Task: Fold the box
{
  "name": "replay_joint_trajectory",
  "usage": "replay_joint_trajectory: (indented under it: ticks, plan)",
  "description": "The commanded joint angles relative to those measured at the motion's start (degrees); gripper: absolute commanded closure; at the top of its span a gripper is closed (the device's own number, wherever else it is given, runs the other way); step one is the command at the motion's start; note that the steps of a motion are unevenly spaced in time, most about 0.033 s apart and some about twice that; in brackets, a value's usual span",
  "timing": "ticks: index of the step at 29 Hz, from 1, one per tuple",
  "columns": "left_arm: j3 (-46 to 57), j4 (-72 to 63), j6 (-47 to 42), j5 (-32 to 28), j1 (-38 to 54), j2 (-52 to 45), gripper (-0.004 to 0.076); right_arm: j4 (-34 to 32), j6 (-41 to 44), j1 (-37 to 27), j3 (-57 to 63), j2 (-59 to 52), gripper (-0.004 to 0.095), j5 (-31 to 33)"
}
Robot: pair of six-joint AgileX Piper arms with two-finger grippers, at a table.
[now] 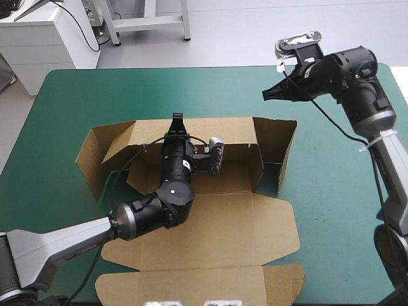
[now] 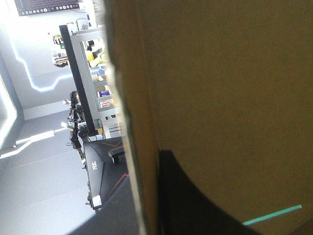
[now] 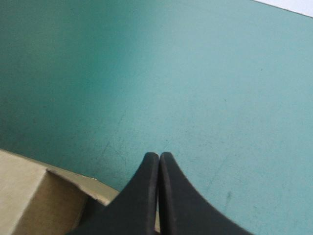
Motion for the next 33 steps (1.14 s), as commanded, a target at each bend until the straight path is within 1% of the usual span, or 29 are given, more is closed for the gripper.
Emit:
replay_joint_trajectory:
  ticks: [1,6,7,11,14,17,22,25,28,29,30,31,32,33]
  plan:
    - [-1.0,2.7,0.0,2.9,-0.2,-2.2,0.0731,-1.2,-0.1,-0.4,-2.7,1.4,0.0929,0.3]
    - [-1.0,2.7,0.0,2.9,-0.2,-2.2,0.0731,0.2,-0.1,-0.4,-2.7,5.5,0.0929,6.2]
    - [-1.0,2.7,0.0,2.9,-0.2,-2.2,0.0731,1.0,-0.1,-0.4,-2.4,5.6,0.0929,6.3]
    - [-1.0,2.7,0.0,3.0,-0.2,-2.2,0.0731,7.2,-0.8,-0.4,0.3,5.0,0.0929,6.3]
    - [-1.0,2.7,0.0,4.0,-0.2,-2.2,0.0731,10.4,-2.3,-0.4,3.3,3.2,0.0929,6.3]
    - [-1.0,2.6,0.6,5.1,-0.2,-2.2,0.0731,10.7,-3.2,-0.4,6.8,0.8,0.0929,5.9]
    - [-1.0,2.6,0.6,5.0,-0.2,-2.2,0.0731,12.2,-4.7,-0.4,14.0,-5.2,0.0929,1.0]
    - [-1.0,2.6,0.6,4.8,-0.2,-2.2,0.0731,15.1,-6.4,-0.4,19.9,-9.2,0.0929,-3.4]
    - [-1.0,2.6,0.6,4.1,-0.2,-2.2,0.0731,20.7,-12.7,-0.2,28.8,-13.8,0.0928,-13.0]
    - [-1.0,2.5,0.6,4.1,-0.2,-2.2,0.0731,23.5,-14.2,-0.2,32.7,-15.6,0.0927,-16.6]
    - [-1.0,2.3,0.6,4.2,-0.2,-2.2,0.0731,26.7,-17.6,-0.2,36.7,-17.6,0.0927,-22.4]
    - [-1.0,2.3,0.6,4.4,-0.2,-2.2,0.0731,29.7,-20.4,-0.2,40.6,-19.5,0.0927,-26.2]
    - [-1.0,2.3,0.6,4.4,-0.2,-2.2,0.0731,35.1,-26.3,-0.2,47.5,-22.6,0.0927,-34.0]
    - [-1.0,2.3,0.6,4.4,-0.2,-2.2,0.0731,36.5,-28.5,-0.2,49.7,-23.5,0.0927,-35.9]
